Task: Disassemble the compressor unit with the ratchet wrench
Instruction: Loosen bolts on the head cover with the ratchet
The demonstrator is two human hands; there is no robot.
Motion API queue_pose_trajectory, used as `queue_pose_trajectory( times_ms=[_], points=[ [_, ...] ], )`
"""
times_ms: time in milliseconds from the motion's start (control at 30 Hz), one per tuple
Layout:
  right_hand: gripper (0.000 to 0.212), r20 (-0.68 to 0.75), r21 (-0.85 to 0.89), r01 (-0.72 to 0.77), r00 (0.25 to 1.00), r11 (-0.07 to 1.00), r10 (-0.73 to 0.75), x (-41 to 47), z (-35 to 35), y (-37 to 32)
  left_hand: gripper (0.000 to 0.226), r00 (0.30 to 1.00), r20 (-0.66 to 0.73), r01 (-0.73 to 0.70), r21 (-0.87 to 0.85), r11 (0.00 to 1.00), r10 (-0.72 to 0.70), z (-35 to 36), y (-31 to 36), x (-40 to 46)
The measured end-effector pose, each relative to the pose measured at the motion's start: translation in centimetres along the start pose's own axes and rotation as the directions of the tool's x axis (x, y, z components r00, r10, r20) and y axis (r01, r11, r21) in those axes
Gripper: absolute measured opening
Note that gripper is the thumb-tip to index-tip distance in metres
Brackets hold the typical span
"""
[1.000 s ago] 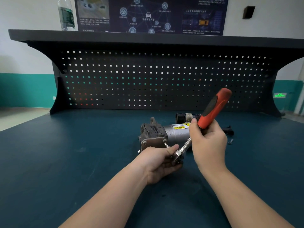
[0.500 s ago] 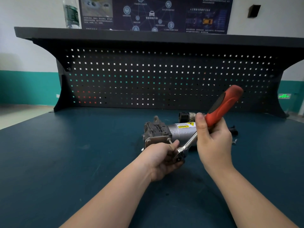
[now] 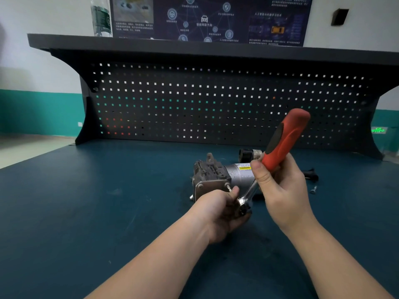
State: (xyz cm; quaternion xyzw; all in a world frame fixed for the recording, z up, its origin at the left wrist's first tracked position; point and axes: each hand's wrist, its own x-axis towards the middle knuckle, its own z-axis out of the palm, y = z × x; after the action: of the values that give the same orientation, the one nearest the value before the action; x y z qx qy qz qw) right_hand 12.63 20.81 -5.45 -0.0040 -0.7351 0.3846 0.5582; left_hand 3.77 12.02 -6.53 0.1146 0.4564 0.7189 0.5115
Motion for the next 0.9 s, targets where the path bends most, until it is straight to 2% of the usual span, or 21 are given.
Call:
queue_pose_trajectory(
  times_ms=[167, 333, 433, 533, 633, 733, 900],
  points=[
    [0.018, 0.020, -0.026, 0.039, 0.999, 0.999, -0.039, -0.1, 0.3, -0.6, 0.010, 1.000, 0.026, -0.001, -0.096, 0.995, 0.003, 0.1, -0.5, 0.0],
    [0.018, 0.031, -0.164, 0.121, 0.993, 0.979, -0.117, 0.5, 2.3, -1.1, 0.027, 0.995, 0.096, 0.015, -0.163, 0.987, 0.001, 0.3, -0.7, 0.3],
    [0.018, 0.036, -0.262, 0.174, 0.985, 0.949, -0.171, 0.8, 2.7, -1.1, 0.024, 0.996, 0.093, 0.028, -0.142, 0.989, -0.015, 0.1, -0.4, 0.1],
    [0.023, -0.064, -0.227, 0.102, 0.991, 0.969, -0.120, 0.8, 2.1, -0.6, 0.019, 0.997, 0.069, 0.036, -0.118, 0.992, -0.028, 0.1, 0.0, -0.4],
    [0.023, -0.121, -0.193, 0.049, 0.990, 0.980, -0.073, 0.7, 1.7, -0.1, 0.028, 0.995, 0.095, 0.049, -0.139, 0.989, -0.036, 0.3, 0.2, -0.8],
    [0.024, -0.139, -0.244, 0.056, 0.986, 0.968, -0.092, 0.5, 1.9, 0.1, 0.034, 0.997, 0.071, 0.051, -0.131, 0.990, -0.042, 0.3, 0.2, -1.1],
    [0.027, -0.244, -0.201, -0.066, 0.970, 0.977, 0.015, 1.0, 1.3, 0.0, 0.010, 0.999, -0.034, 0.028, -0.080, 0.996, -0.031, 0.3, 0.2, -0.8]
  ],
)
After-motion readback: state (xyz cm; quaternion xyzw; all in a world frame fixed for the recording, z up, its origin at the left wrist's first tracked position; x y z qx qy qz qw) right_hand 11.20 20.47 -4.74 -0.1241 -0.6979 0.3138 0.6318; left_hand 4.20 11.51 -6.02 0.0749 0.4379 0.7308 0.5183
